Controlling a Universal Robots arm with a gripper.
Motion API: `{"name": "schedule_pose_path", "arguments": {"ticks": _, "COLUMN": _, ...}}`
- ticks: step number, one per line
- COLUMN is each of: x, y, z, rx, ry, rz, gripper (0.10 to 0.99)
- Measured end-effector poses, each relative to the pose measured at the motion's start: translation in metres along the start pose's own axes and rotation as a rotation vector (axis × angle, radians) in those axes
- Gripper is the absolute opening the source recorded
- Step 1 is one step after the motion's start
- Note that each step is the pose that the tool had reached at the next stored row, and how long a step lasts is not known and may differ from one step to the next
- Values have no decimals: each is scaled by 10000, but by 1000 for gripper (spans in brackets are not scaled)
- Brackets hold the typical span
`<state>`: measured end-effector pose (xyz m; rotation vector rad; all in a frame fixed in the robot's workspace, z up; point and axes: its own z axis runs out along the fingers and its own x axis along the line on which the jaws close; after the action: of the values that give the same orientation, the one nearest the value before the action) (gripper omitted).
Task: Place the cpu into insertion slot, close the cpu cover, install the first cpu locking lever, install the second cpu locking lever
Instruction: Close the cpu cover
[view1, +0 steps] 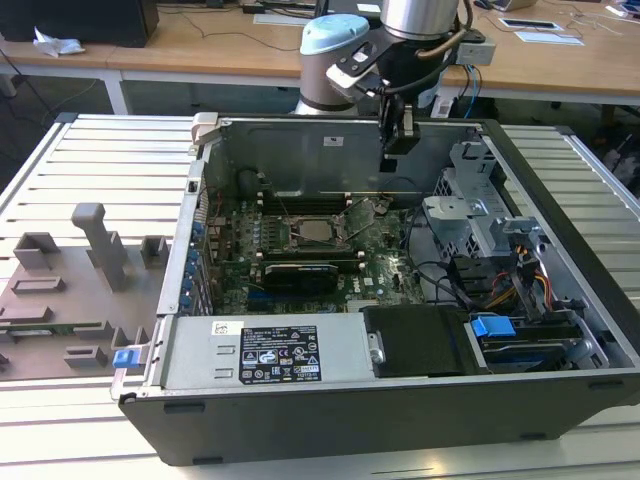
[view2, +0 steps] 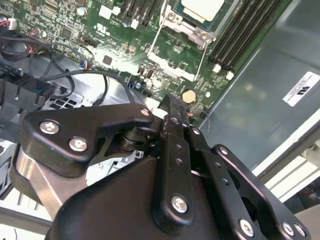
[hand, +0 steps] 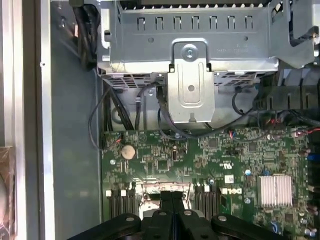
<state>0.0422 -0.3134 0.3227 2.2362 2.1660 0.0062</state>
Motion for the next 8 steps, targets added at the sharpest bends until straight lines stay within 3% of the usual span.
{"name": "schedule_pose_path", "arguments": {"ticks": 3, "x": 3, "y": 31, "z": 90, "rx": 12, "ry": -3, "rz": -1, "gripper": 110}}
{"name": "schedule_pose_path", "arguments": {"ticks": 8, "x": 6, "y": 52, "z": 173, "rx": 26, "ry": -3, "rz": 0, "gripper": 110}}
